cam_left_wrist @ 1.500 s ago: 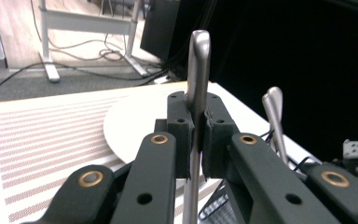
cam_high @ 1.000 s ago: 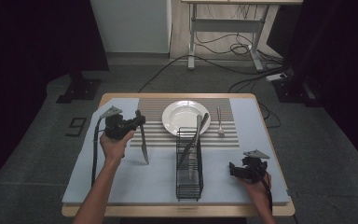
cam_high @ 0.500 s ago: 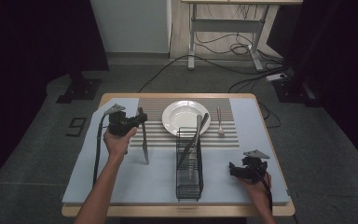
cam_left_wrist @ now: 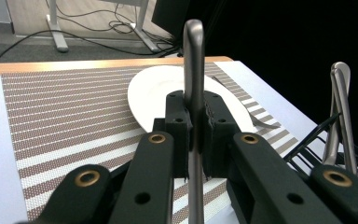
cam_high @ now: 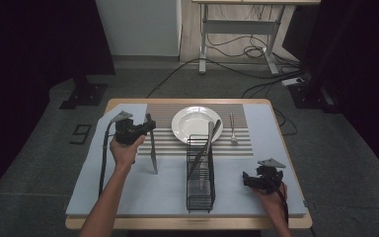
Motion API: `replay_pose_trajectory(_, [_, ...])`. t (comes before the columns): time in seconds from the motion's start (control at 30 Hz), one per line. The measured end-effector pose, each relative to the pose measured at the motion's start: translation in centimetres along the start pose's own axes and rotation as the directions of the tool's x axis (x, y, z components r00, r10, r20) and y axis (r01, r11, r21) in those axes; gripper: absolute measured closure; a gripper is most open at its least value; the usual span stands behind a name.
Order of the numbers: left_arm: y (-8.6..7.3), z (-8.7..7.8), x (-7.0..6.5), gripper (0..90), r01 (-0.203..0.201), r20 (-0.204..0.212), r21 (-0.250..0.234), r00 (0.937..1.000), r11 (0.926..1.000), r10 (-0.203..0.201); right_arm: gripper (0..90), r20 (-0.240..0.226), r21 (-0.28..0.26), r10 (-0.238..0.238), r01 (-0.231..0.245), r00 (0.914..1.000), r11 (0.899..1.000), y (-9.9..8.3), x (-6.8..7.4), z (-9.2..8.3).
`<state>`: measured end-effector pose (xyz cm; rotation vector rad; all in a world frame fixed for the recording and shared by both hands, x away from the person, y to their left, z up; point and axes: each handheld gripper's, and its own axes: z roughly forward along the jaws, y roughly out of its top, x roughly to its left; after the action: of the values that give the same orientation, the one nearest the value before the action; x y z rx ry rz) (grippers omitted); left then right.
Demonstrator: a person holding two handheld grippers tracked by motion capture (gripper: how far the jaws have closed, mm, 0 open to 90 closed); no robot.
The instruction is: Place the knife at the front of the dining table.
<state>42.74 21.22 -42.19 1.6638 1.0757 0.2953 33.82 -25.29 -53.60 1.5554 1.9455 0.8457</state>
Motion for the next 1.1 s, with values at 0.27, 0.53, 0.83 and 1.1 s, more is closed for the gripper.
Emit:
replay_pose_trajectory(0.27, [-0.8,0.6,0.2,82.1,0.005,-0.002,0.008,1.0,1.0,-0.005,6.9,-0.001,0.0,0.0,0.0,1.0,1.0,0.0,0.0,0.0])
replay_pose_trajectory(0.53, [-2.0,1.4,0.6,81.8,0.019,-0.005,0.049,0.9998,0.9986,-0.018,6.9,0.0,0.0,0.0,0.0,1.0,1.0,0.0,0.0,0.0])
replay_pose_trajectory(0.83, [-2.9,2.4,2.0,81.5,0.081,-0.015,0.061,0.9967,0.9948,-0.08,6.9,0.0,0.001,0.0,0.0,1.0,1.0,0.0,0.0,0.0])
replay_pose_trajectory(1.1, [-3.0,4.7,4.3,79.6,0.133,-0.039,0.136,0.9909,0.9817,-0.129,6.8,-0.001,0.001,0.0,0.0,1.0,1.0,0.0,0.0,0.0])
